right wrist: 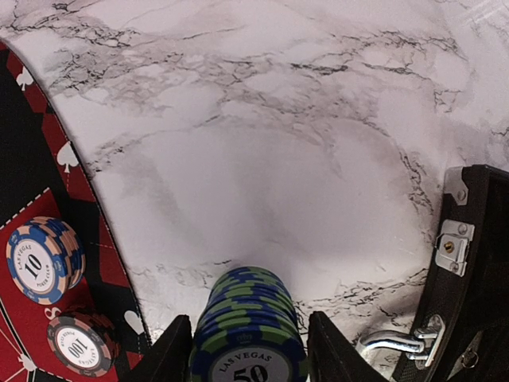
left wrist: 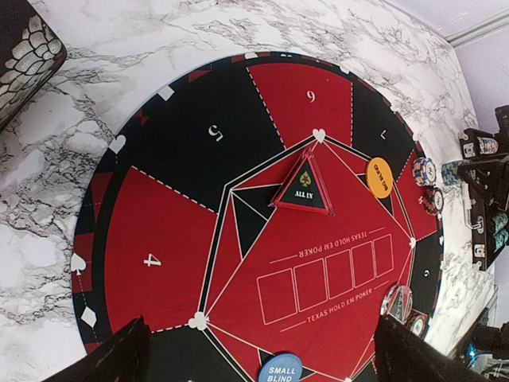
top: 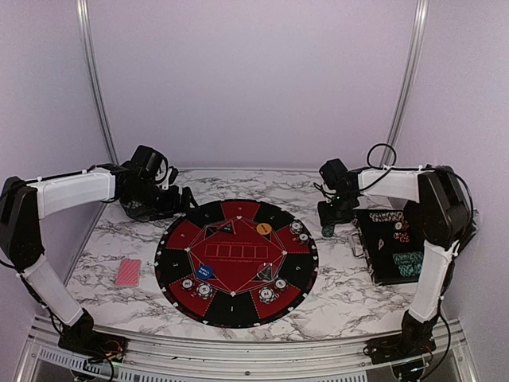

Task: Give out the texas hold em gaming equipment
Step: Pick up the pile of poker chips from the pile of poker chips.

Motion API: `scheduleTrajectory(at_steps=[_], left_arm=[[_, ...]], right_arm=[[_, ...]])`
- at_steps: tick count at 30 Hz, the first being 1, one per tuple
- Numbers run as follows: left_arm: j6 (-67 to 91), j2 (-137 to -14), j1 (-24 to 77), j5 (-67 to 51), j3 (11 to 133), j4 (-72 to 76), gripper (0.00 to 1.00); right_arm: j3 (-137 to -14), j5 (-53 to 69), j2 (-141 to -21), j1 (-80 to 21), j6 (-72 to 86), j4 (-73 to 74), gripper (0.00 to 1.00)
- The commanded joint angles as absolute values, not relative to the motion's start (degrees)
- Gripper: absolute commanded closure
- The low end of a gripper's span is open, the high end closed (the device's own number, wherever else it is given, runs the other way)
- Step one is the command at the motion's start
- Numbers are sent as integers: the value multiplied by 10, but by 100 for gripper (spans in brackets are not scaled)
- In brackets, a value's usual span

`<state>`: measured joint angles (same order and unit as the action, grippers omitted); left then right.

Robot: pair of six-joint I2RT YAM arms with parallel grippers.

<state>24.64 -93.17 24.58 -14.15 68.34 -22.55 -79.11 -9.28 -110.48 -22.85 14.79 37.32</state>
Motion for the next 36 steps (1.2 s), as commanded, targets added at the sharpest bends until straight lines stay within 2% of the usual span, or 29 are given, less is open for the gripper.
scheduleTrajectory(at_steps=[1,12,36], left_arm=[[246,-932,243,-148,684,-222,1],[247,-931,243,-148,684,-223,1],[247,-931,243,-149,684,-222,1]], right_arm=[[-793,-91,-1102,-225,151,367,53],[-796,-94,-1090,-225,152,373,57],[-815,-103,-1080,-226,151,388,58]])
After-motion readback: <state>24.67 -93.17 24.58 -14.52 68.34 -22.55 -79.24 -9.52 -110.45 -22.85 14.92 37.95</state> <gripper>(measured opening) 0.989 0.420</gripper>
